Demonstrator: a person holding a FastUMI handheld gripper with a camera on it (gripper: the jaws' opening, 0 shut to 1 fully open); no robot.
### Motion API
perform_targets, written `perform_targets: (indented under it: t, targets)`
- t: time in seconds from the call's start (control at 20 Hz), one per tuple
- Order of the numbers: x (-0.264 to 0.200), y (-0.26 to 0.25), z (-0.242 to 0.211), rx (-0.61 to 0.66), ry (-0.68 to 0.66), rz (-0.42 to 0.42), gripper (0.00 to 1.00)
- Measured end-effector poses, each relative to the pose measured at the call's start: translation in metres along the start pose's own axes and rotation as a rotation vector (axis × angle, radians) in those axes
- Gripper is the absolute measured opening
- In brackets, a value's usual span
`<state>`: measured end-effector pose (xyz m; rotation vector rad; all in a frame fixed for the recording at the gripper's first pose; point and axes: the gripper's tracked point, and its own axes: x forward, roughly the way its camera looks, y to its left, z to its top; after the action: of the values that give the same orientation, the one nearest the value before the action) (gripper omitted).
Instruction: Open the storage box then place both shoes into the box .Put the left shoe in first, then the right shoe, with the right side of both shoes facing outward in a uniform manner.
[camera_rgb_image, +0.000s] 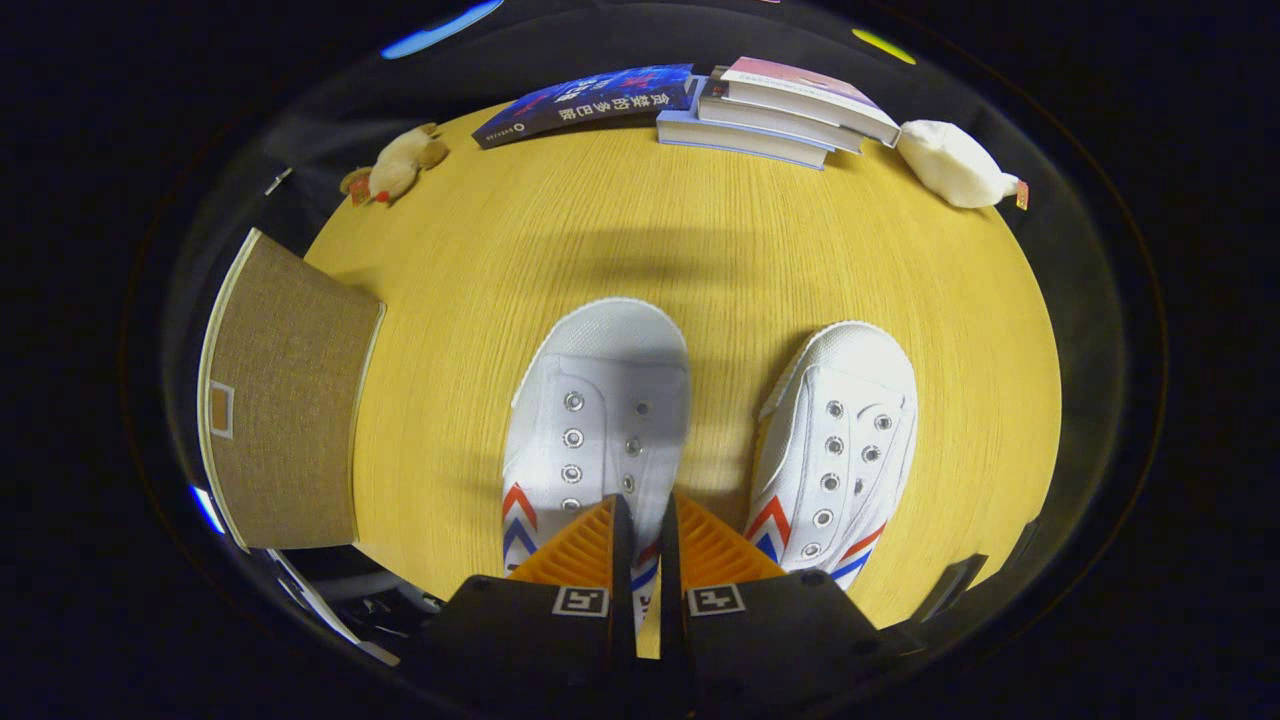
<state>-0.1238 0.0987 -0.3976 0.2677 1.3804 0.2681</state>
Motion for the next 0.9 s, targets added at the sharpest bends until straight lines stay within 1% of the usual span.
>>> perform_targets:
  t: [0.1, 0.25, 0.45, 0.65, 0.9]
  targets:
    - [-0.004, 0.003, -0.001, 0.028, 0.004, 0.016, 0.09]
    - [-0.023, 0.015, 0.006, 0.103, -0.007, 0.071, 0.09]
    - [-0.052, 0.029, 0.017, 0.131, -0.035, 0.118, 0.09]
    - [-0.091, 0.056, 0.037, 0.133, -0.080, 0.168, 0.09]
    - [-0.155, 0.106, 0.078, 0.158, -0.149, 0.246, 0.08]
